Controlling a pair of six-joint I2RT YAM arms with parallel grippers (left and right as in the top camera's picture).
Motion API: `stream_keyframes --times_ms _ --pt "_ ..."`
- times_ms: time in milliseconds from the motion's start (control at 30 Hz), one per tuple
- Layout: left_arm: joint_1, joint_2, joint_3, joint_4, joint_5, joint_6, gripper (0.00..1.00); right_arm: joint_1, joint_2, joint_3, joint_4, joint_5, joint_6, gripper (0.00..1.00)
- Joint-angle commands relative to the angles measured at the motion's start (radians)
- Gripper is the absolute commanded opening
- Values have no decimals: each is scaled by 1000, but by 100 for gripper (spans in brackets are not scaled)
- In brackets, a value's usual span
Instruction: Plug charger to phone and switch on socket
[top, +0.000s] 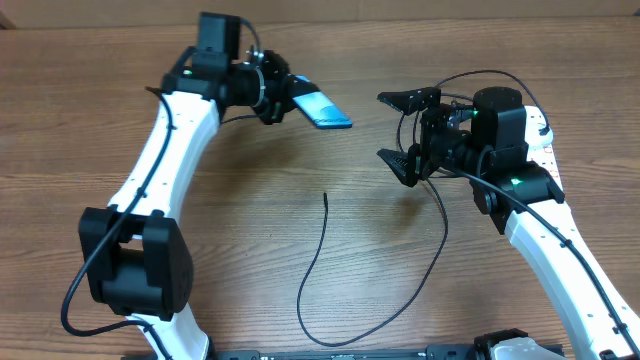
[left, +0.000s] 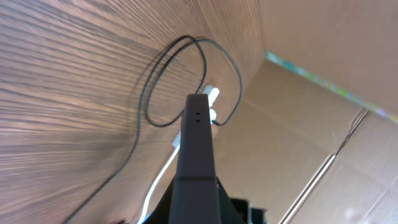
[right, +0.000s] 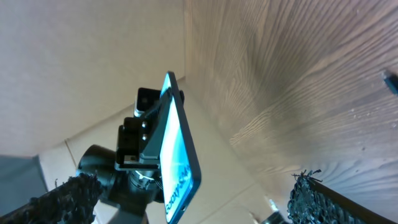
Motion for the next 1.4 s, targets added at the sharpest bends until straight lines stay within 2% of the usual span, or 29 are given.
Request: stream_keyframes --times_ms 0,67,333,367,533,633,800,1100,1200,1367 --pt "62 -29 10 -61 171 294 4 3 -8 7 1 -10 -169 100" --pt "102 -29 10 -103 227 428 4 3 -8 7 3 -25 -265 100" --pt "225 -29 10 -252 356 822 4 4 -8 48 120 -152 -497 99" --pt "248 -29 10 -288 378 887 4 4 -8 74 93 -159 -533 99" --pt "303 -29 10 -390 377 1019 4 7 -8 197 -143 -99 -688 99" --pt "323 -29 10 -415 376 1047 4 42 -8 292 -332 62 -773 99" --pt "351 -29 10 -422 376 1052 4 125 18 383 -511 289 -825 99" --pt "394 -29 10 -504 375 1160 4 273 212 434 -694 528 -871 99" --pt "397 -29 10 -527 372 1205 4 298 296 433 -734 546 -894 99" --pt "397 -29 10 -534 365 1207 4 354 428 433 -735 570 -900 99"
